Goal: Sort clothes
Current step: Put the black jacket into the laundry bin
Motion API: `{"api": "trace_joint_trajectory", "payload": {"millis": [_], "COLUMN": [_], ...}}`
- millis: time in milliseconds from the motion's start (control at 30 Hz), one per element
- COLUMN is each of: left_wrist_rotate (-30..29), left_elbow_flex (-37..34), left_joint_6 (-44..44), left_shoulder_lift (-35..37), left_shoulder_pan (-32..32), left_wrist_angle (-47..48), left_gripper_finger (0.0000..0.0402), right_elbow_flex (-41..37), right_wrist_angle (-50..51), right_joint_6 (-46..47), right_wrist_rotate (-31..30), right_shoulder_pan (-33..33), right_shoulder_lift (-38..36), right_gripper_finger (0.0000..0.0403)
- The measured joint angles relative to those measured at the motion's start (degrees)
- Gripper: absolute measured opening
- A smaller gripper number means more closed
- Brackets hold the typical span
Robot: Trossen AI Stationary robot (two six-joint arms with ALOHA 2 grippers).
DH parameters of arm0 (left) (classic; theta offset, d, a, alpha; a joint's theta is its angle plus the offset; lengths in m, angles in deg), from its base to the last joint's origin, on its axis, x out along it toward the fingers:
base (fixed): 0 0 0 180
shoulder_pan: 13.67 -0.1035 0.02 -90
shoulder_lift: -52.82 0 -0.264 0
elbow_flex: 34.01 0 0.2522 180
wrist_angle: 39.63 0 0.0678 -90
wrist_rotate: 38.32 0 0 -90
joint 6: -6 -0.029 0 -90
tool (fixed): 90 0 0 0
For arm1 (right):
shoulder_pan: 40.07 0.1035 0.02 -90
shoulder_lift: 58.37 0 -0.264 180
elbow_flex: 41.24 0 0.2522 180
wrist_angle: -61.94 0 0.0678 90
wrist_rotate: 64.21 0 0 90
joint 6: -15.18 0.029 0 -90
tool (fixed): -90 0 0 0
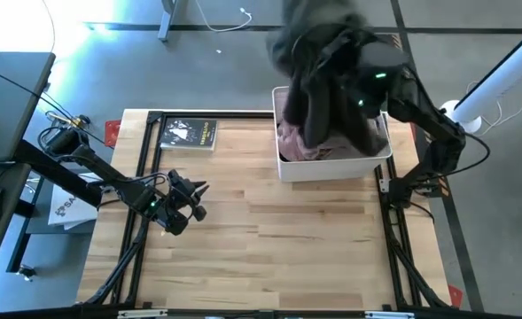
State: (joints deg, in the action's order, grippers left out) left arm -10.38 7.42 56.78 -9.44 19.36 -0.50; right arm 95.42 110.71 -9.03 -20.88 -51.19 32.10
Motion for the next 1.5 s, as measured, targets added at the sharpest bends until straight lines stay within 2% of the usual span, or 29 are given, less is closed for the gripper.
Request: {"api": "trace_joint_trajectory", "payload": {"millis": [133,233,333,467,600,667,833,1000,1100,1233,1500], "left_wrist_rotate": [0.1,0.3,0.3,0.3,0.3,0.3,0.4,0.1,-0.1,-0.2,-0.2], "left_elbow_flex": [0.0,0.0,0.0,0.0,0.0,0.0,0.0,0.0,0.0,0.0,0.0], "left_joint_6": [0.0,0.0,0.0,0.0,0.0,0.0,0.0,0.0,0.0,0.0,0.0], "left_shoulder_lift": [0.0,0.0,0.0,0.0,0.0,0.0,0.0,0.0,0.0,0.0,0.0], "left_shoulder_pan": [0.0,0.0,0.0,0.0,0.0,0.0,0.0,0.0,0.0,0.0,0.0], "left_wrist_angle": [0.0,0.0,0.0,0.0,0.0,-0.1,-0.4,-0.5,-0.5,-0.4,-0.4], "left_gripper_finger": [0.0071,0.0071,0.0071,0.0071,0.0071,0.0071,0.0071,0.0071,0.0071,0.0071,0.0071], "right_elbow_flex": [-3.7,-9.3,-15.7,-23.9,-32.6,-37.4,-48.5,-55.7,-56.2,-51.8,-30.3], "right_wrist_angle": [24.3,37.4,46.3,52.1,52.3,49.2,34.0,19.6,18.1,25.0,45.1], "right_joint_6": [19.0,28.9,35.7,41.7,43.3,41.3,34.6,32.6,33.2,32.9,36.2], "right_wrist_rotate": [8.6,15.8,16.7,17.2,17.2,17.7,21.0,28.3,29.9,30.7,32.2], "right_shoulder_pan": [-3.0,-4.8,-5.1,-5.9,-9.5,-12.3,-19.9,-24.7,-25.6,-25.6,-23.4], "right_shoulder_lift": [0.0,0.0,-0.1,-1.2,-1.1,-1.0,-1.2,-1.4,-1.3,-0.9,-0.6], "right_gripper_finger": [0.0044,0.0044,0.0044,0.0044,0.0044,0.0044,0.0044,0.0044,0.0065,0.0107,0.0167]}}
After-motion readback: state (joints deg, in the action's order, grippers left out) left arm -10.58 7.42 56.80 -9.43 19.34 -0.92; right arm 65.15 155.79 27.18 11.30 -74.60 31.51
